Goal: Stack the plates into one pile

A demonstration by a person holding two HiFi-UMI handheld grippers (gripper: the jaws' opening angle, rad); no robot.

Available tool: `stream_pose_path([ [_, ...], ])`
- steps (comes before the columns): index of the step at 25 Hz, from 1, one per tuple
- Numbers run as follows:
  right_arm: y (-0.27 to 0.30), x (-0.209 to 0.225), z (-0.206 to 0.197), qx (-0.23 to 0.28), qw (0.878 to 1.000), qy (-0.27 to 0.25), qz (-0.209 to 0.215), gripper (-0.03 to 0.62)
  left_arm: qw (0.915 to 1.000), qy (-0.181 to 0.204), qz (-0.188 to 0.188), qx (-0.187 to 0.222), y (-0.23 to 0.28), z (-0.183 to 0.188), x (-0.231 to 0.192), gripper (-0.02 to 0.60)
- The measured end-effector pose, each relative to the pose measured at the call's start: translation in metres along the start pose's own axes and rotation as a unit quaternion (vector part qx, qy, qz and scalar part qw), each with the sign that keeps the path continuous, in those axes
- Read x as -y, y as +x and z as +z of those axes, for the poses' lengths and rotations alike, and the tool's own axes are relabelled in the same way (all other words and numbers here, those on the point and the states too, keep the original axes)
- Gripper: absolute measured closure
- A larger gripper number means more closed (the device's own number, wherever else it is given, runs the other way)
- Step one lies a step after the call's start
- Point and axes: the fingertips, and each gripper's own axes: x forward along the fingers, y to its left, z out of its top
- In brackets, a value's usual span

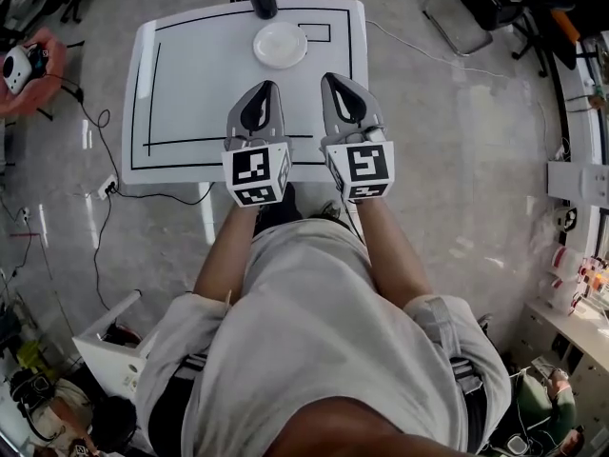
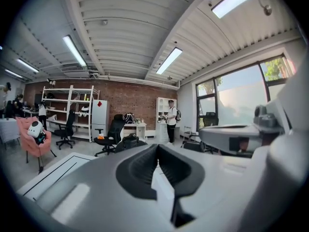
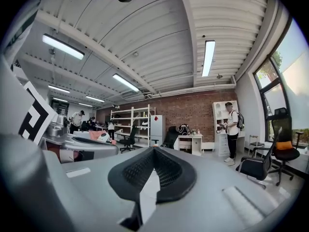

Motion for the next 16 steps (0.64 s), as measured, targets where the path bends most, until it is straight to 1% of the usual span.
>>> stream_pose_path([
  [4, -0.018, -0.012, 0.006, 0.012, 1.0, -0.011, 0.003, 0.595, 0.9998, 0.001, 0.002, 0.02, -0.016, 0.005, 0.009, 0.578],
  [9, -0.037, -0.003, 0.009, 0.02, 1.0, -0.011, -0.005, 0.594, 0.9998, 0.007, -0.012, 0.015, -0.019, 0.002, 0.03, 0.578],
  [16, -0.045, 0.005, 0.008, 0.014, 1.0, -0.018, -0.017, 0.595, 0.9989, 0.019, -0.035, 0.022, -0.019, 0.009, 0.045, 0.578],
])
